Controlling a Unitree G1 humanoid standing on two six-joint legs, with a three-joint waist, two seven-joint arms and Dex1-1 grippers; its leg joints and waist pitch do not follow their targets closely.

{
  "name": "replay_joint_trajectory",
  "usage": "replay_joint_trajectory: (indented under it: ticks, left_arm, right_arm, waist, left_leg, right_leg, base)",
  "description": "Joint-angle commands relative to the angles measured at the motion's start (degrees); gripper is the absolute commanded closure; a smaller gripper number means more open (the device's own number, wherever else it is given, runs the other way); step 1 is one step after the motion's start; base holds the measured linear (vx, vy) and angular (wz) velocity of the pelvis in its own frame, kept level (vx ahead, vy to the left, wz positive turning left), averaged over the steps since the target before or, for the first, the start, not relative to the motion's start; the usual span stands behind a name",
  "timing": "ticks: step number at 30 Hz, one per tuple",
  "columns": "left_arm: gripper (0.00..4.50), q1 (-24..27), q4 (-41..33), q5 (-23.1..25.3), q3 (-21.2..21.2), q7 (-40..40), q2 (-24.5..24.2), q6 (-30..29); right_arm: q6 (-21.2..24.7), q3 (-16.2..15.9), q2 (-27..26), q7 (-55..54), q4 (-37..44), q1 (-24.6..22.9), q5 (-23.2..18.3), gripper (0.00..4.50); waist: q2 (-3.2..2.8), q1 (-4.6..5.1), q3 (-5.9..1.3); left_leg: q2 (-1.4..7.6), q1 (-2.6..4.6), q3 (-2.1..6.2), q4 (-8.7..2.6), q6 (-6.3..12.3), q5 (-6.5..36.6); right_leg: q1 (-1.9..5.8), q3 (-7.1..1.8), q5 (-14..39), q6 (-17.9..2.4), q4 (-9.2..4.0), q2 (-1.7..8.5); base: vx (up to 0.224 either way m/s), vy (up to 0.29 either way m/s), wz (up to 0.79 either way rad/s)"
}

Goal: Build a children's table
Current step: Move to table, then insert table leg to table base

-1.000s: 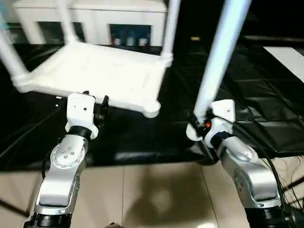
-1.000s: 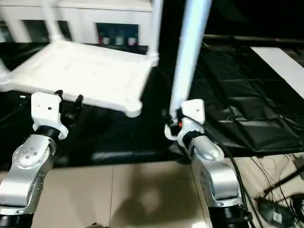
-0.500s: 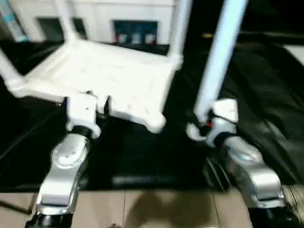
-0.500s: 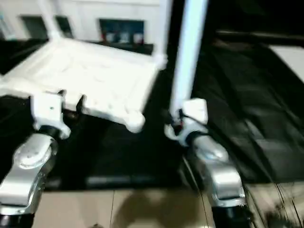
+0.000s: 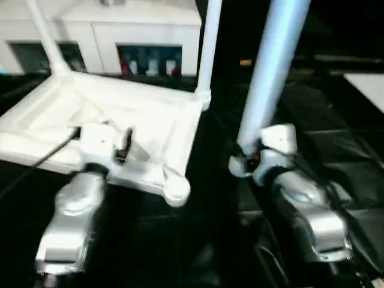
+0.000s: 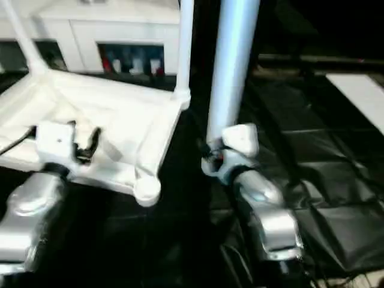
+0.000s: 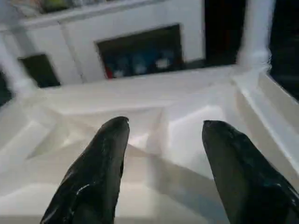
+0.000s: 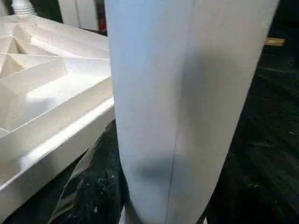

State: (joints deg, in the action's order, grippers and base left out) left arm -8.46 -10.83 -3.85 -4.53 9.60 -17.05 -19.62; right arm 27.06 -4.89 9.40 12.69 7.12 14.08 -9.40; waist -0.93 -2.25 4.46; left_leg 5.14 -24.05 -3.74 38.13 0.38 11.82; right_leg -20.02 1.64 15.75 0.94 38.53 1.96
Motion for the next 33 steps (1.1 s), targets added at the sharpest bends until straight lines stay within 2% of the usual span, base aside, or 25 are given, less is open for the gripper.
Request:
replay_joint_trajectory:
  ticks: [1,2,3,4,5,6,7,8,9,10,11,12,13,14,15,19,20,21,23,24,25,27,28,31,33]
  left_arm:
    - [1.26,-0.2,-0.1,-2.2,-0.9,3.4,-0.8,0.2]
    - [1.26,-0.5,0.3,-2.9,-1.3,4.8,-2.1,0.2]
    - [1.26,-0.6,0.6,-3.3,-1.4,5.7,-2.8,0.4]
    - [1.11,-0.9,1.2,-4.0,-1.0,9.2,-5.0,1.1]
    - [0.93,-0.9,1.2,-4.0,-1.0,9.2,-5.0,1.1]
    - [0.83,-1.1,1.6,-4.3,-0.6,11.2,-6.2,1.1]
    - [0.85,-1.2,2.4,-4.8,0.5,15.5,-8.6,1.7]
    - [0.87,-1.3,2.7,-5.0,0.8,17.0,-9.4,1.9]
    - [0.87,-1.3,3.0,-5.2,1.2,18.4,-10.2,2.1]
    - [0.58,-1.8,4.2,-5.3,2.1,21.9,-12.1,3.4]
    - [0.42,-2.5,5.7,-6.2,2.7,25.9,-13.6,4.4]
    - [0.42,-2.5,5.7,-6.2,2.7,25.9,-13.6,4.4]
    - [0.42,-4.5,8.9,-5.8,4.8,32.5,-16.6,7.3]
    - [0.42,-6.1,11.0,-5.8,6.5,37.1,-18.3,8.7]
    - [0.42,-6.9,12.0,-5.7,7.4,39.5,-19.0,9.3]
    - [0.42,-12.0,18.0,-3.0,13.0,49.3,-22.7,12.0]
    - [0.42,-13.0,19.2,-2.1,14.2,50.8,-23.4,12.5]
    - [0.42,-15.8,23.0,0.7,17.0,53.8,-24.6,14.7]
    - [0.42,-16.5,23.9,1.3,17.5,54.4,-24.7,15.2]
    - [0.42,-18.7,27.0,2.9,18.9,56.4,-24.9,16.9]
    - [0.68,-19.7,28.6,3.1,19.3,57.4,-24.8,17.5]
    - [0.77,-22.6,32.4,3.5,20.5,60.3,-24.5,18.6]
    - [0.82,-24.3,35.0,4.1,21.4,62.0,-24.5,19.6]
    - [1.13,-27.6,39.7,6.2,23.1,63.6,-24.5,22.3]
    - [1.21,-29.8,43.0,6.9,23.8,64.5,-24.1,23.9]
  right_arm:
    - [-0.6,1.8,1.0,0.3,1.3,0.0,-0.5,2.64]
    - [-0.7,2.1,1.0,0.6,1.3,0.0,-0.4,2.64]
    - [-0.7,2.2,1.0,0.8,1.3,0.1,-0.4,2.64]
    - [-0.7,2.3,1.1,1.4,1.3,0.1,-0.6,2.64]
    - [-0.7,2.3,1.1,1.4,1.3,0.1,-0.6,2.64]
    - [-0.8,2.4,1.1,1.8,1.2,0.1,-0.9,2.64]
    - [-0.6,2.6,1.1,2.7,1.3,0.2,-1.8,2.64]
    - [-0.5,2.7,1.1,2.9,1.3,0.2,-2.1,2.64]
    - [-0.4,2.8,1.1,3.2,1.3,0.2,-2.4,2.64]
    - [-0.7,2.8,1.4,4.1,1.3,0.4,-2.8,2.64]
    - [-0.9,2.8,1.7,4.9,1.3,0.5,-3.5,2.64]
    - [-0.9,2.8,1.7,4.9,1.3,0.5,-3.5,2.64]
    - [-1.5,2.8,2.7,6.5,0.8,1.1,-4.0,2.64]
    - [-1.7,2.8,3.4,8.0,0.5,1.5,-4.6,2.64]
    - [-1.7,2.8,3.7,8.9,0.3,1.7,-4.8,2.64]
    - [-1.4,3.0,5.6,13.1,0.1,2.4,-5.9,2.64]
    - [-1.3,3.0,6.0,13.8,0.1,2.5,-6.2,2.64]
    - [-1.5,2.9,7.1,15.3,-0.1,2.6,-6.3,2.64]
    - [-1.5,2.9,7.4,15.5,-0.2,2.6,-6.3,2.64]
    - [-1.5,2.9,8.2,16.2,-0.3,2.6,-6.1,2.64]
    - [-1.6,2.8,8.5,16.5,-0.4,2.6,-6.1,2.64]
    - [-1.6,2.7,9.1,17.2,-0.4,2.4,-6.3,2.64]
    - [-1.7,2.6,9.6,17.7,-0.5,2.3,-6.3,2.64]
    - [-1.8,2.4,10.0,18.4,-0.2,1.9,-6.3,2.64]
    - [-1.8,2.4,10.0,18.8,-0.1,1.6,-6.2,2.64]
  waist:
    - [0.12,0.15,-4.91]
    - [0.6,-0.03,-4.38]
    - [1.4,-0.64,-4.3]
    - [1.09,-1.31,-4.11]
    - [1.08,-1.14,-3.83]
    - [0.89,-0.77,-3.41]
    - [0.87,-0.53,-2.9]
    - [0.87,-0.53,-2.9]
    - [0.64,-0.19,-2.42]
    - [0.88,-0.05,-2.28]
    - [0.83,-0.2,-2.28]
    - [0.84,-0.28,-2.2]
    - [1.02,-0.25,-2.26]
    - [0.85,-0.68,-2.42]
    - [0.83,-0.7,-2.44]
    - [0.96,-0.8,-2.92]
    - [1.18,-0.91,-2.99]
    - [1.24,-0.95,-3.2]
    - [1.34,-1.13,-3.34]
    - [1.46,-1.15,-3.53]
    - [1.39,-1.26,-3.75]
    - [1.25,-1.46,-4.17]
    - [1.17,-1.48,-4.3]
    - [1.0,-1.63,-4.47]
    - [1.13,-1.66,-4.42]
  left_leg:
    - [5.71,6.0,4.34,-3.14,3.9,-51.5]
    - [4.55,4.16,2.58,-3.31,3.34,-41.6]
    - [3.36,1.38,0.43,-4.42,2.62,-20.5]
    - [4.35,1.67,-0.07,-5.66,1.47,-5.9]
    - [4.81,1.97,-0.26,-6.26,0.92,-1.5]
    - [5.83,2.18,-0.6,-7.34,0.22,3.7]
    - [6.4,2.52,-0.99,-8.0,-0.33,9.4]
    - [6.4,2.52,-0.99,-8.0,-0.33,9.4]
    - [6.79,2.9,-1.46,-8.74,-2.77,17.8]
    - [6.8,2.77,-1.53,-8.95,-3.56,19.4]
    - [6.92,3.2,-1.67,-9.01,-5.05,22.5]
    - [6.91,3.45,-1.74,-9.11,-6.06,24.4]
    - [6.97,3.44,-1.74,-9.16,-6.33,24.6]
    - [6.97,3.81,-1.87,-9.21,-6.56,24.9]
    - [7.05,3.78,-2.01,-9.35,-7.06,25.0]
    - [7.13,3.34,-2.32,-9.63,-7.19,22.3]
    - [7.09,3.33,-2.63,-9.44,-6.4,21.1]
    - [7.12,2.98,-2.74,-9.35,-5.66,18.6]
    - [7.1,3.12,-3.03,-9.16,-4.91,16.9]
    - [7.03,2.85,-3.35,-9.02,-3.91,14.0]
    - [7.19,2.92,-3.44,-8.83,-3.69,13.1]
    - [7.23,2.94,-3.96,-8.48,-2.64,9.4]
    - [7.26,2.83,-4.23,-8.25,-1.87,7.3]
    - [7.24,2.89,-4.43,-7.91,-0.86,6.2]
    - [7.4,2.93,-4.49,-7.94,-0.75,6.4]
  right_leg:
    - [-1.57,-2.91,-17.5,0.6,-3.95,4.55]
    - [-0.77,-3.11,-19.0,-1.1,-4.7,5.62]
    - [1.73,-3.47,-21.3,-3.0,-4.68,7.33]
    - [1.99,-3.47,-18.1,-5.0,-5.44,8.09]
    - [1.88,-3.24,-15.4,-6.5,-5.71,7.8]
    - [1.69,-2.74,-10.0,-9.5,-5.77,7.08]
    - [0.85,-2.66,-2.3,-11.4,-6.19,6.5]
    - [0.85,-2.66,-2.3,-11.4,-6.19,6.5]
    - [0.13,-2.83,9.9,-12.0,-6.54,6.38]
    - [0.11,-2.84,12.9,-11.6,-6.77,6.41]
    - [-0.55,-3.07,17.7,-10.5,-7.16,6.65]
    - [-1.1,-3.28,20.4,-9.7,-7.44,6.77]
    - [-1.07,-3.31,20.7,-9.4,-7.52,6.9]
    - [-1.45,-3.44,21.8,-8.4,-7.79,6.95]
    - [-1.59,-3.47,20.6,-8.2,-7.53,6.86]
    - [-1.3,-3.22,14.9,-9.2,-6.77,6.85]
    - [-1.32,-3.39,13.9,-9.2,-6.9,7.03]
    - [-0.87,-3.33,11.8,-9.6,-6.69,7.13]
    - [-0.99,-3.29,10.5,-9.7,-6.67,6.96]
    - [-0.72,-3.12,7.8,-10.7,-6.53,6.99]
    - [-0.61,-3.12,6.6,-11.0,-6.26,7.12]
    - [-0.52,-2.93,1.3,-12.2,-5.85,6.99]
    - [-0.37,-2.76,-3.6,-13.5,-5.34,6.77]
    - [-0.17,-2.77,-6.1,-14.5,-5.19,6.8]
    - [-0.15,-2.75,-5.9,-15.1,-5.2,6.8]
  base:
    - [0.0,0.0,0.0]
    - [0.0,0.0,0.0]
    - [0.0,0.0,0.0]
    - [-0.031,-0.057,0.01]
    - [-0.071,-0.05,0.04]
    - [-0.071,-0.05,0.04]
    - [-0.077,-0.03,0.03]
    - [-0.077,-0.017,-0.01]
    - [-0.077,-0.017,-0.01]
    - [-0.074,-0.003,-0.07]
    - [-0.07,0.005,-0.05]
    - [-0.07,0.005,-0.05]
    - [-0.063,0.006,-0.03]
    - [-0.056,0.008,-0.03]
    - [-0.056,0.008,-0.03]
    - [0.0,0.0,0.0]
    - [0.0,0.0,0.0]
    - [0.0,0.0,0.0]
    - [0.0,0.0,0.0]
    - [0.0,0.0,0.0]
    - [0.0,0.0,0.0]
    - [0.0,0.0,0.0]
    - [0.0,0.0,0.0]
    - [0.0,0.0,0.0]
    - [0.0,0.0,0.0]
